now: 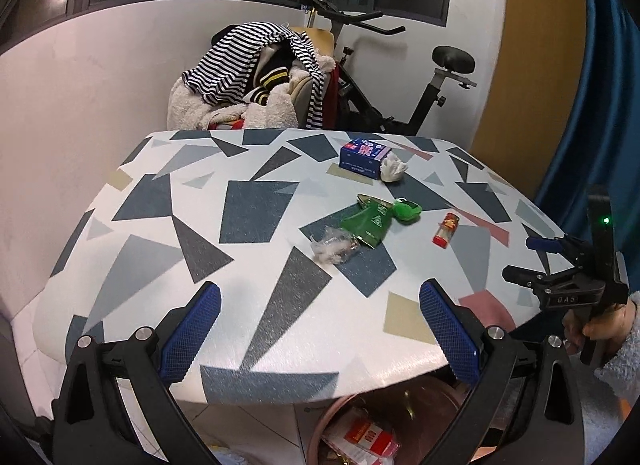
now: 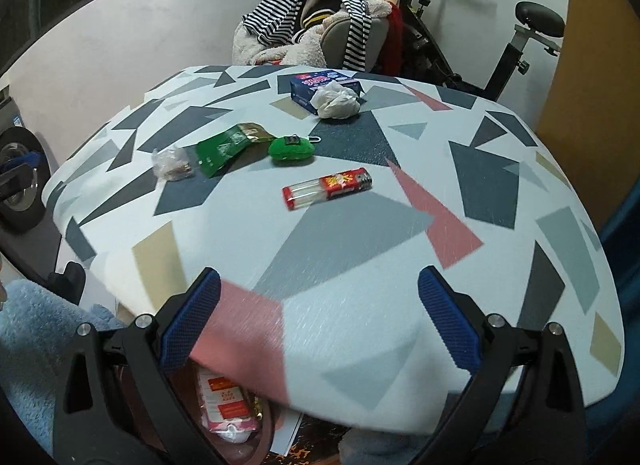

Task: Collect trash
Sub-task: 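Raise both open tools back over the table, then grasp the red-and-clear lighter with the right tool while the left tool grasps the clear plastic wrapper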

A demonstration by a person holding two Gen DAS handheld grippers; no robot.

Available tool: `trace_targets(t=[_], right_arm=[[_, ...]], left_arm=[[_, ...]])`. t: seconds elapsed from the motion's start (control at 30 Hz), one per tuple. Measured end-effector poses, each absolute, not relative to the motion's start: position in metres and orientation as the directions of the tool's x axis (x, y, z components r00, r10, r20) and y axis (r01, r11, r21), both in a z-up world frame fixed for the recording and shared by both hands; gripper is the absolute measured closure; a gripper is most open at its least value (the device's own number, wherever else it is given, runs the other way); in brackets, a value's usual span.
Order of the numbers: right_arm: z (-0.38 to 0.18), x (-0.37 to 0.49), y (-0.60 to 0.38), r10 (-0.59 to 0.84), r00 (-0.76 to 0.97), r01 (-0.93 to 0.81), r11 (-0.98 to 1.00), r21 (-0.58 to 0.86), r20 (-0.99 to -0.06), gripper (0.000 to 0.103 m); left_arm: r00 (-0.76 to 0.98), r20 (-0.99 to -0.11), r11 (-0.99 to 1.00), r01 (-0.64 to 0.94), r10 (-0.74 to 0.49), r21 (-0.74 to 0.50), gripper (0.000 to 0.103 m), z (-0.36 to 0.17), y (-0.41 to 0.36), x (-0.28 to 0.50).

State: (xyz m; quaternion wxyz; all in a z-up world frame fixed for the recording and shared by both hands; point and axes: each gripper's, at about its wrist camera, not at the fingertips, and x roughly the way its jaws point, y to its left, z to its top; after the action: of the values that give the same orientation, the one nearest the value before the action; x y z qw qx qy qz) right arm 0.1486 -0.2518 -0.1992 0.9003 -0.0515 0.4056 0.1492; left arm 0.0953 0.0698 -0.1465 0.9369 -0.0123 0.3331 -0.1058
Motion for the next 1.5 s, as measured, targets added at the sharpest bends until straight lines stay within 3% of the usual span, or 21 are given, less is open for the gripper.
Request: trace_targets(t=[1.5], right_arm=[[-0.226, 0.246, -0.226, 0.254, 0.509, -0.461, 0.887, -0.012, -0.823, 0.006]], left_arm=[[0.701, -0.680, 0.976, 0.141, -0.216, -0.165, 0.006, -0.190, 0.083, 0.164]])
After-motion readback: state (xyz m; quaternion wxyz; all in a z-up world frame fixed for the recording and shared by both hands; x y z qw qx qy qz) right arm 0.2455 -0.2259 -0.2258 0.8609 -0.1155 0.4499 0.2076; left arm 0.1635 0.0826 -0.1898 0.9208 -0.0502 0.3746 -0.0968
